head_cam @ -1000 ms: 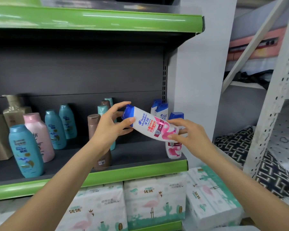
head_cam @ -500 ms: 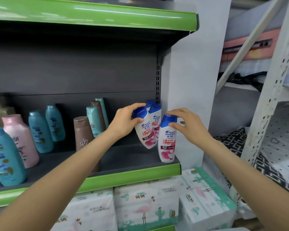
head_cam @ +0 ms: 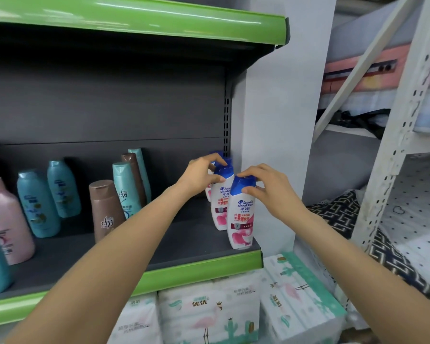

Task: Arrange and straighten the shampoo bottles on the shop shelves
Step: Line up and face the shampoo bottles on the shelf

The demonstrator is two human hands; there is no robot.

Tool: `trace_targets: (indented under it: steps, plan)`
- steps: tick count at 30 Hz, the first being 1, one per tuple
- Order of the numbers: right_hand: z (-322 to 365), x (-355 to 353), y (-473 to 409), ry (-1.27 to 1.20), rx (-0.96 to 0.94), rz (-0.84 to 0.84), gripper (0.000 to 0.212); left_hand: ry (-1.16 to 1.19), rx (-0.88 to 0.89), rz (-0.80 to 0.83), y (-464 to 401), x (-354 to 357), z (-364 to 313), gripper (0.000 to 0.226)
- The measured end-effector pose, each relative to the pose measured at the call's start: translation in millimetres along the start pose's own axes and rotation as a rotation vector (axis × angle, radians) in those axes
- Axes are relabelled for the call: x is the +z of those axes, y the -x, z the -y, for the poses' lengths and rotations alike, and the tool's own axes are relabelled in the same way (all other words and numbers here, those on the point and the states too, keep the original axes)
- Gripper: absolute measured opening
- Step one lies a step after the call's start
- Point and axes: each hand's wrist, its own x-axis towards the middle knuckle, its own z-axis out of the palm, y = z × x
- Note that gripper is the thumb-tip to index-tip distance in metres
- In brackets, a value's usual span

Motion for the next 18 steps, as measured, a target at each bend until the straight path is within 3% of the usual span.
trace_targets:
  steps: [8, 15, 18]
  plan:
    - [-1, 3, 4, -0.053, 0.005, -0.052, 0.021, 0.154, -0.028, -0.071, 2, 17, 2, 0.026]
    - [-2, 5, 7, -0.101, -0.005, -0.063, 0.020, 0.175, -0.033, -0.004, 5, 13, 9, 0.022]
    - [-1, 4, 6, -0.165, 0.011, -0.053, 0.021, 0.264, -0.080, -0.067, 2, 8, 15, 0.020]
